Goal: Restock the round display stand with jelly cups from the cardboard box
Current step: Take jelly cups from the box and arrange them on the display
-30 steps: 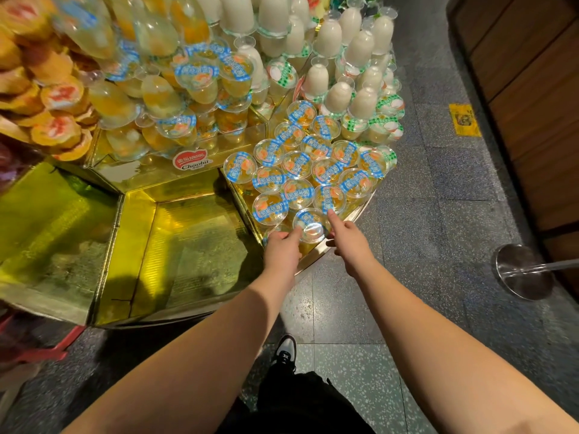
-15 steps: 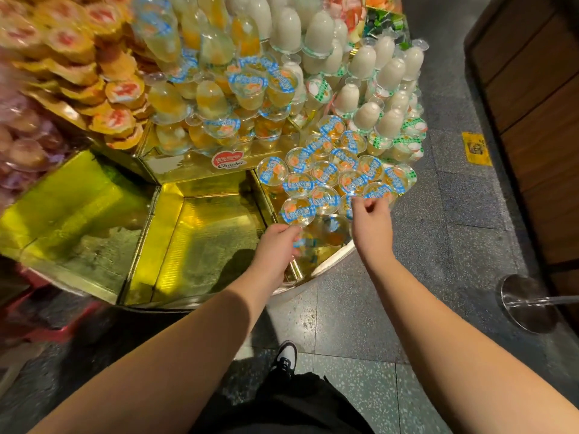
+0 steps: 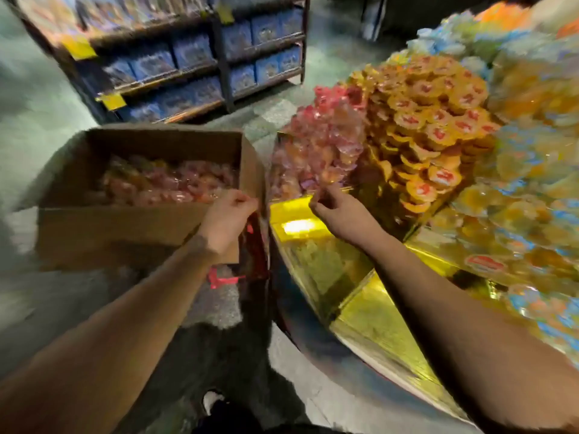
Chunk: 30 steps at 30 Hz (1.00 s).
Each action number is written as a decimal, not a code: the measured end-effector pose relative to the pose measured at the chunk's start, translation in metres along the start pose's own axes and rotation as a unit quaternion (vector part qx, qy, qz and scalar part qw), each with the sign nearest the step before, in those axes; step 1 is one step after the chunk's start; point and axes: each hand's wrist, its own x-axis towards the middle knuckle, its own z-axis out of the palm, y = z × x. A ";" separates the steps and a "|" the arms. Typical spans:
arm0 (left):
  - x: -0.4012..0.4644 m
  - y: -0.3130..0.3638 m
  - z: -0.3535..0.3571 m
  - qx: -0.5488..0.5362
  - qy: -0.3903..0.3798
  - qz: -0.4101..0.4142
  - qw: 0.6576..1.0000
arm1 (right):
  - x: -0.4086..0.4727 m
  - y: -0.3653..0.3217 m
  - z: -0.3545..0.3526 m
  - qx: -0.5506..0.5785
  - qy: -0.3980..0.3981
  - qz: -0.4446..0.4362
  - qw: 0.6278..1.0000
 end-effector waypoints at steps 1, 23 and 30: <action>0.013 -0.017 -0.033 0.013 0.013 -0.009 1.000 | 0.018 -0.024 0.027 -0.012 -0.027 -0.026 0.999; 0.234 -0.234 -0.365 0.200 0.091 -0.199 0.955 | 0.331 -0.204 0.352 -0.177 -0.294 -0.046 0.938; 0.340 -0.283 -0.408 0.319 0.031 -0.235 0.918 | 0.459 -0.231 0.432 -0.206 -0.310 -0.055 0.926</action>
